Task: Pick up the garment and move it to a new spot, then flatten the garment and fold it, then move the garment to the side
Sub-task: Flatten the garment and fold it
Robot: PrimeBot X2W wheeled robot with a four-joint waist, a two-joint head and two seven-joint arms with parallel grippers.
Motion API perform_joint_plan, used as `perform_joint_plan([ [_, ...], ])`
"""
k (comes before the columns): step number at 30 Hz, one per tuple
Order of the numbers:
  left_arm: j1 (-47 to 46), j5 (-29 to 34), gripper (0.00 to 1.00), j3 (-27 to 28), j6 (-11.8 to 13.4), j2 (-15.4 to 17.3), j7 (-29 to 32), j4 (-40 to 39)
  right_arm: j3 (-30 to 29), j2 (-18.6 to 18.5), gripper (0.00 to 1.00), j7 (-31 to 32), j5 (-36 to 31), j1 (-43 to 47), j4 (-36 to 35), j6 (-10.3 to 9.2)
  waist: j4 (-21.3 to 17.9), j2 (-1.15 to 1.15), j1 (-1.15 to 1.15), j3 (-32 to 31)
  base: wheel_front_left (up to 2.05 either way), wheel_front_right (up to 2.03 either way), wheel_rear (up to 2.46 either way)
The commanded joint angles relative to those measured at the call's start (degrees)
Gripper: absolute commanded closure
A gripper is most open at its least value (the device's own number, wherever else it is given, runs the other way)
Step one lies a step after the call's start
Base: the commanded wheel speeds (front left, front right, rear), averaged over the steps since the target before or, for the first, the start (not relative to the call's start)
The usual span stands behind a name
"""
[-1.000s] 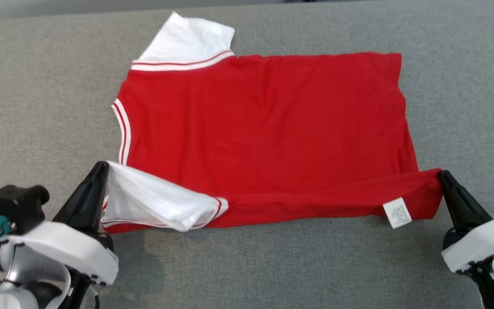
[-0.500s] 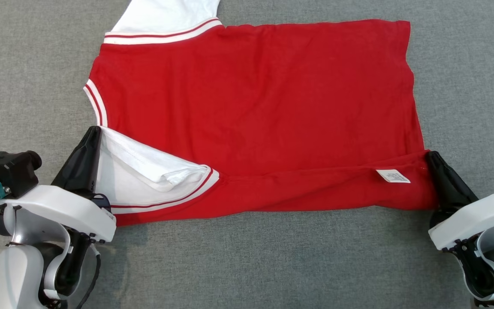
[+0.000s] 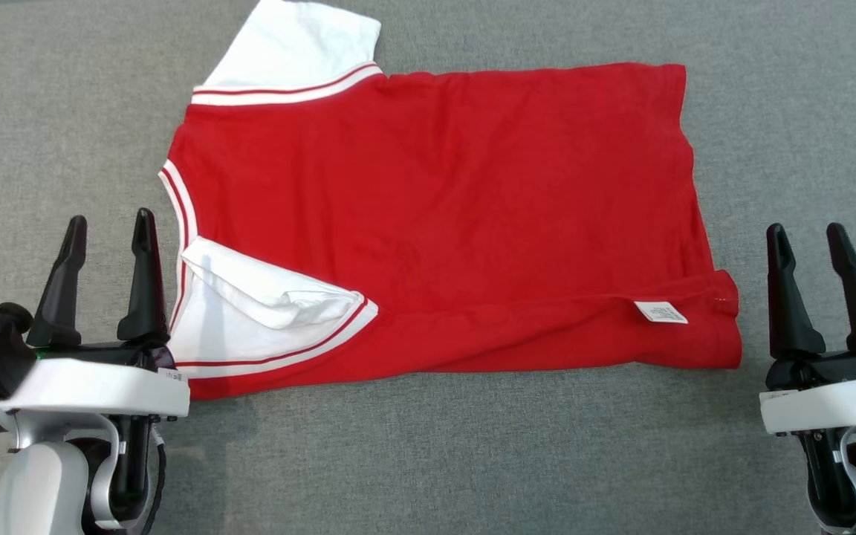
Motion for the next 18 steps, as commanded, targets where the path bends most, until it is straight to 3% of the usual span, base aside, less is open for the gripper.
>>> perform_joint_plan([
  [1, 0.43, 1.35, 0.00, 0.20, 0.54, 0.21, -1.57, -0.66, -0.05, -0.77, 0.00, -1.83, -2.45, 0.28, -0.26, 0.00, 0.13, 0.00, 0.00, -0.96, 0.00, 0.00, 0.00],
  [7, 2.15, 4.13, 0.00, -0.88, 0.38, -0.39, -6.69, 0.02, 0.67, -0.40, 0.00, -5.65, -8.16, 1.75, 0.71, 0.00, 0.93, 0.00, 0.00, -4.15, 0.00, 0.00, 0.00],
  [18, 5.29, 5.91, 0.00, -2.88, 0.43, 0.10, -7.09, 3.69, 0.89, 0.60, 0.00, -5.76, -8.47, 4.44, 3.15, 0.00, 1.00, 0.00, 0.00, -7.60, 0.00, 0.00, 0.00],
])
